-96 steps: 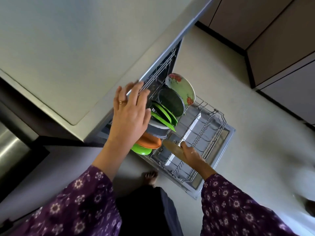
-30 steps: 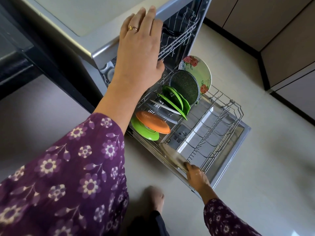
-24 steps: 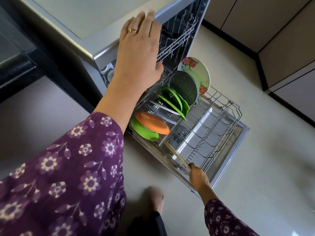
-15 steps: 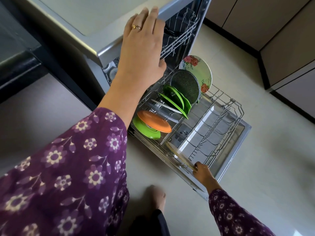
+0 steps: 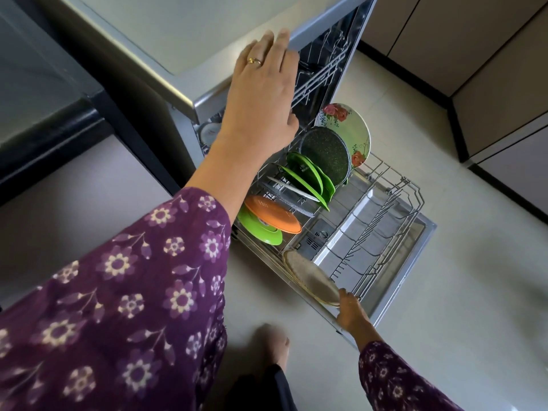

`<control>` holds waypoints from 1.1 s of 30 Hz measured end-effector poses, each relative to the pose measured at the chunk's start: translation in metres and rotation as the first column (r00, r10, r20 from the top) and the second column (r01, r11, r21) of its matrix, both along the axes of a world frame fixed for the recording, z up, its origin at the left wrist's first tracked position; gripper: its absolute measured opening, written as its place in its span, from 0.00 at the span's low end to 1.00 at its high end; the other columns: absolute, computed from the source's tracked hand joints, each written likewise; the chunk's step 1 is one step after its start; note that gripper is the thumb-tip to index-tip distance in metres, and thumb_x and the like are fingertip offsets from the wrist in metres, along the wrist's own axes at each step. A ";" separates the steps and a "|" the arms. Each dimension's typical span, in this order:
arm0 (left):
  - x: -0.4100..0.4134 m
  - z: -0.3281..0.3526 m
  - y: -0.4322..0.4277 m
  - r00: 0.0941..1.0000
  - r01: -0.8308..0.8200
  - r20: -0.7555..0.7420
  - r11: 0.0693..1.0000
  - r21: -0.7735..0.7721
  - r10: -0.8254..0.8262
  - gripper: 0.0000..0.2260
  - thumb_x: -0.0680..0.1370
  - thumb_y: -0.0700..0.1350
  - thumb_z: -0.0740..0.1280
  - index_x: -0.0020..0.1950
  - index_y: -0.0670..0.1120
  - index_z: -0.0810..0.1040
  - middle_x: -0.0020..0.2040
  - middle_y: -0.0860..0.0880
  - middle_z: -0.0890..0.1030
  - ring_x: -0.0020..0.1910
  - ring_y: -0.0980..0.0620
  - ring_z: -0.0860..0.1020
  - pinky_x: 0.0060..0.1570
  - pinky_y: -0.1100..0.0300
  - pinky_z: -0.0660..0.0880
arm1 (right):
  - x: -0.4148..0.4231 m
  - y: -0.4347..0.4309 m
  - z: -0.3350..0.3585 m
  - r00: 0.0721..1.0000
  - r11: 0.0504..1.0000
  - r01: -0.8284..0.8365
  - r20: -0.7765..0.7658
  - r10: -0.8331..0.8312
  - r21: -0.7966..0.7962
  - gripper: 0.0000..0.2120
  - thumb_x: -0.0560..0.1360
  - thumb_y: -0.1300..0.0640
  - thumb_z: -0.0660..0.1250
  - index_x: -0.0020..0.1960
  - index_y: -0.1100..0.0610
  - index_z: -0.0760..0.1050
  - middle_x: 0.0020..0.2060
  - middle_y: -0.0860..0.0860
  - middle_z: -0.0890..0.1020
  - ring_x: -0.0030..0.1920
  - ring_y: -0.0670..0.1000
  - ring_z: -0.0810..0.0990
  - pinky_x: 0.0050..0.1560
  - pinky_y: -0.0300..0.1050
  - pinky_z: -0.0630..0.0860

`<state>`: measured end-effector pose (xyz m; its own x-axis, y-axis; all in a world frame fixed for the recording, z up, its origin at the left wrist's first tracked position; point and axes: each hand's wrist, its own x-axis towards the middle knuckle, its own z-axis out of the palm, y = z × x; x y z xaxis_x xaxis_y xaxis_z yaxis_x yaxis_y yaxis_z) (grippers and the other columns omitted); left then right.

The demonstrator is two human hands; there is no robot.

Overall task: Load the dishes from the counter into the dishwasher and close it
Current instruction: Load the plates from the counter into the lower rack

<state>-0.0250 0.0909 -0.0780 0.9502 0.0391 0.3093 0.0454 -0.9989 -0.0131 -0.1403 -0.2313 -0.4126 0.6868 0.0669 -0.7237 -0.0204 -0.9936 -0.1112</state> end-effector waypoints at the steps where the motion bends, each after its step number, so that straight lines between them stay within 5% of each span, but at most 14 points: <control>1: 0.000 0.002 0.000 1.000 0.008 -0.022 1.000 -0.014 -0.008 0.31 0.74 0.48 0.67 0.73 0.39 0.62 0.76 0.40 0.58 0.75 0.41 0.56 0.74 0.49 0.50 | 0.001 0.004 0.007 1.000 1.000 -0.014 0.021 0.014 -0.003 0.26 0.72 0.67 0.68 0.66 0.59 0.63 0.58 0.55 0.73 0.58 0.53 0.75 0.57 0.44 0.75; 9: -0.046 0.034 0.012 0.987 -0.006 -0.159 0.989 -0.148 -0.018 0.28 0.78 0.48 0.62 0.75 0.41 0.57 0.75 0.41 0.59 0.74 0.43 0.59 0.73 0.51 0.56 | 0.025 0.069 0.099 0.984 0.977 -0.107 0.161 0.078 0.184 0.20 0.71 0.72 0.62 0.62 0.62 0.72 0.56 0.58 0.75 0.55 0.54 0.75 0.55 0.42 0.75; 14: -0.107 0.073 0.034 0.981 -0.094 -0.188 0.965 -0.244 0.048 0.24 0.77 0.46 0.63 0.71 0.43 0.63 0.69 0.45 0.68 0.67 0.46 0.68 0.63 0.54 0.67 | 0.027 0.140 0.196 0.938 0.886 -0.285 0.296 0.179 0.366 0.12 0.74 0.63 0.61 0.55 0.58 0.78 0.49 0.53 0.81 0.49 0.53 0.81 0.51 0.44 0.77; 20: -0.206 0.139 0.079 0.956 -0.288 -0.162 0.900 -0.327 0.247 0.23 0.76 0.46 0.64 0.70 0.44 0.66 0.67 0.48 0.72 0.63 0.45 0.71 0.56 0.52 0.71 | -0.009 0.244 0.331 0.827 0.673 -0.557 0.404 0.392 0.487 0.10 0.73 0.56 0.61 0.51 0.52 0.78 0.45 0.52 0.83 0.45 0.52 0.81 0.49 0.48 0.78; 24: -0.290 0.176 0.112 0.903 -0.424 -0.108 0.830 -0.362 0.415 0.23 0.74 0.45 0.65 0.68 0.44 0.68 0.63 0.46 0.75 0.60 0.44 0.74 0.57 0.52 0.71 | -0.053 0.316 0.407 0.715 0.494 -0.699 0.482 0.506 0.517 0.12 0.73 0.61 0.62 0.54 0.59 0.79 0.49 0.56 0.83 0.51 0.56 0.81 0.55 0.47 0.75; 29: -0.423 0.199 0.137 0.752 -0.632 -0.077 0.683 -0.367 0.654 0.22 0.72 0.44 0.66 0.66 0.43 0.71 0.58 0.45 0.78 0.55 0.44 0.76 0.53 0.53 0.73 | -0.132 0.398 0.469 0.562 0.269 -0.805 0.537 0.629 0.528 0.10 0.74 0.59 0.64 0.53 0.55 0.79 0.47 0.53 0.83 0.48 0.52 0.81 0.52 0.46 0.77; 33: -0.546 0.195 0.133 0.510 -0.819 -0.125 0.436 -0.373 0.851 0.22 0.72 0.48 0.65 0.65 0.45 0.72 0.59 0.47 0.78 0.58 0.44 0.75 0.54 0.51 0.74 | -0.214 0.453 0.498 0.322 -0.004 -0.871 0.577 0.750 0.491 0.10 0.73 0.58 0.65 0.53 0.55 0.80 0.45 0.52 0.83 0.46 0.49 0.79 0.47 0.37 0.72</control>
<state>-0.5710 0.2239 0.1169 0.3715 0.9161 0.1508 0.8445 -0.4009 0.3550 -0.3539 0.2218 0.0851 -0.1056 0.9935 -0.0425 0.8175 0.0624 -0.5725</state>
